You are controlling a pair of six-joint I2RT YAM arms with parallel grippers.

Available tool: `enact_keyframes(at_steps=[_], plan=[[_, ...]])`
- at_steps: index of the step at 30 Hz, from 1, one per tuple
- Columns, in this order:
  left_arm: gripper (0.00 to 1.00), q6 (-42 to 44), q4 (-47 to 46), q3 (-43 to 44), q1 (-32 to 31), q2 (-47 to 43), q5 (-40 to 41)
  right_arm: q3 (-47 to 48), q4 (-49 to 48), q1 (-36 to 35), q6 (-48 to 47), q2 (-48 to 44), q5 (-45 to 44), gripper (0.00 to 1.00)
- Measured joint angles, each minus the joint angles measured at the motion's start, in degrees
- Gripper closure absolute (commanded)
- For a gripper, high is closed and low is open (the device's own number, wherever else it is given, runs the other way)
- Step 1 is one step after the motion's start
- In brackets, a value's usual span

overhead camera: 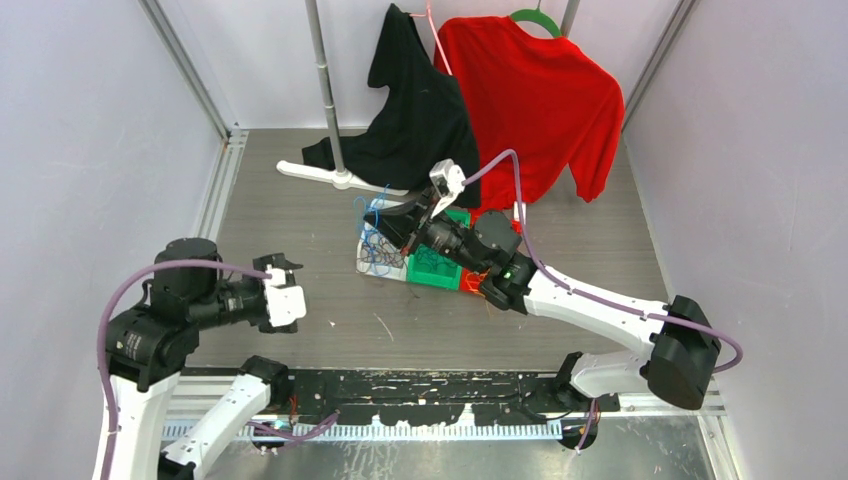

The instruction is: Untangle the cables

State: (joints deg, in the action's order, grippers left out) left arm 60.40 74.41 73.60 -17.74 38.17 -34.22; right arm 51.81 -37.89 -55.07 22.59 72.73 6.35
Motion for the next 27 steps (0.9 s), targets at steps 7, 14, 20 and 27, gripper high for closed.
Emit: enact_keyframes(at_steps=[7,14,20,27], plan=[[0.37,-17.88,-2.69,8.11,-0.02,3.78,-4.63,2.32,6.16,-2.8,-6.43,0.0,1.7,0.99],[0.45,-35.58,-16.0,8.7,0.0,5.03,-2.75,3.3,9.2,-7.06,-12.44,0.02,2.89,0.99],[0.45,-46.97,-21.42,5.33,-0.02,7.56,-0.7,4.39,9.7,-9.73,-15.85,0.02,2.93,0.99],[0.49,-57.29,-25.44,3.67,0.0,9.64,1.29,4.39,10.16,-11.67,-18.49,0.02,2.86,0.99]])
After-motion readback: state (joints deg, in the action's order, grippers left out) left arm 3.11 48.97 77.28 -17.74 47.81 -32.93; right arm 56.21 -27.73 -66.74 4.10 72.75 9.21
